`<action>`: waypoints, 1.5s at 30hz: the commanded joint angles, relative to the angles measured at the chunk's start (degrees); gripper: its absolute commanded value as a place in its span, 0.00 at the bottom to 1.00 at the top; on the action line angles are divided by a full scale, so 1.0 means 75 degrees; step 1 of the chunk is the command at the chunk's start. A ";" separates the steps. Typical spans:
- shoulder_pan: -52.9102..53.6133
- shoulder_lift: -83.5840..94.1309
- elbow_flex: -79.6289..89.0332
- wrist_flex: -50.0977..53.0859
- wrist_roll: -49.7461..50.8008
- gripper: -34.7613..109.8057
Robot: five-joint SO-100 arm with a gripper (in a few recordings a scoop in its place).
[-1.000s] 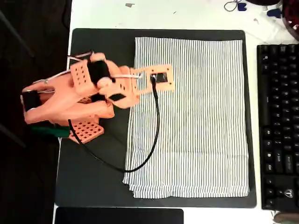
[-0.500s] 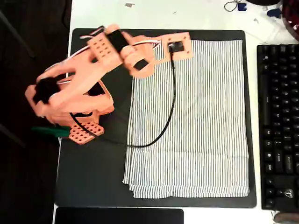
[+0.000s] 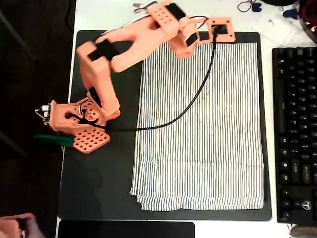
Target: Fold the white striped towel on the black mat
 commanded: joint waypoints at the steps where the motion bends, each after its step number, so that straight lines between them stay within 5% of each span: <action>1: 0.0023 -0.0387 -0.0926 0.0246 0.0012 0.40; 12: 0.0340 -0.2121 -0.2215 0.0516 0.0234 0.39; 21: 0.0398 -0.2672 -0.2461 0.0340 0.0328 0.24; 36: -0.0211 -0.0586 -0.2742 0.1758 0.0469 0.24; 45: -0.1113 -0.1395 -0.4559 0.1922 0.0680 0.24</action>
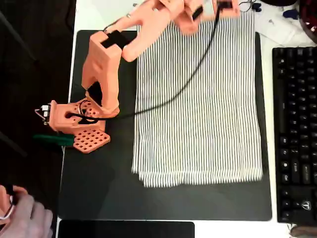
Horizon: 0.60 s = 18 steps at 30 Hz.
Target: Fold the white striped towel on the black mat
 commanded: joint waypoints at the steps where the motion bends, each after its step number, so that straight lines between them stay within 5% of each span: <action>1: -0.0070 0.0047 -0.0633 0.0176 -0.0047 0.24; 18: 0.3422 0.4676 0.3281 0.1348 -0.1828 0.24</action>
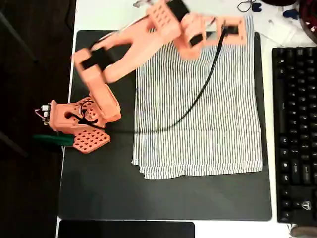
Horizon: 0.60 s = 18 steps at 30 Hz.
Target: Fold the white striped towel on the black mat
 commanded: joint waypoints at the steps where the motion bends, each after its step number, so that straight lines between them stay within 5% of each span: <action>1: 0.0949 0.1066 0.0480 0.0176 -0.0422 0.24; 18: 0.4816 0.0094 0.1230 -0.1148 -0.2977 0.24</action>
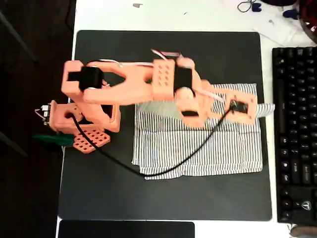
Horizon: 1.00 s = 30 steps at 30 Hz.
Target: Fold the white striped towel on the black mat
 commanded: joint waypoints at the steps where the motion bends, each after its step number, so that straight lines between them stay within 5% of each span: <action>1: 0.0516 -0.0129 -0.0105 -0.0094 -0.0223 0.24; 10: 0.1453 -0.0645 0.0738 -0.1055 -0.0855 0.24; 20: 0.2449 -0.0070 0.3094 -0.3141 -0.0832 0.36; 30: 0.2461 0.1687 0.3152 -0.2273 -0.0633 0.36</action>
